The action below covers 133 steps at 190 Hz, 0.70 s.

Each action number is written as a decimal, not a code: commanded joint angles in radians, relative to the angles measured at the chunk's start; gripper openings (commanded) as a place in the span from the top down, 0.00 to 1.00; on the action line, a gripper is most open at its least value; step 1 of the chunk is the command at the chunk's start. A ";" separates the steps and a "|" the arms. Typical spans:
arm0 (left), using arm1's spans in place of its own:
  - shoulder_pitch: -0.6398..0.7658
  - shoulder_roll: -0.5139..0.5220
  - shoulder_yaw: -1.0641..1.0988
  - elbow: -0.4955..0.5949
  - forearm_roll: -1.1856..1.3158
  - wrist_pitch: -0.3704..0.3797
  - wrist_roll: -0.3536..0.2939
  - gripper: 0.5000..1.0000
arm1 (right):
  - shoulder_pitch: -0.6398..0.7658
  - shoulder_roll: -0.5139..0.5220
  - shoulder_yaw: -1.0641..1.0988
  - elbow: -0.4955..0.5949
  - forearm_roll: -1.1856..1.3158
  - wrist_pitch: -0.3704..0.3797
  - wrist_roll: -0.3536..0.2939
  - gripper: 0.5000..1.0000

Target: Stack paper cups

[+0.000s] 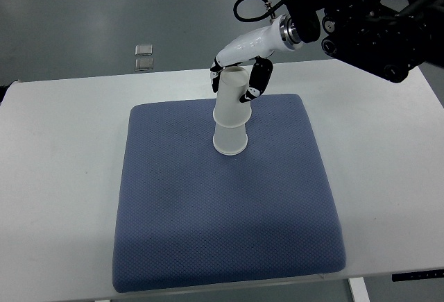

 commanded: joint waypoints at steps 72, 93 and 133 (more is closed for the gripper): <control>0.000 0.000 0.000 0.000 0.000 0.000 0.000 0.00 | -0.010 0.007 0.002 -0.001 0.005 -0.007 -0.007 0.21; 0.000 0.000 0.000 0.000 0.000 0.000 0.000 0.00 | -0.015 0.007 0.002 -0.001 0.005 -0.008 -0.007 0.21; 0.000 0.000 0.000 0.000 0.000 0.000 0.000 0.00 | -0.026 0.000 0.014 -0.002 0.009 -0.007 -0.007 0.18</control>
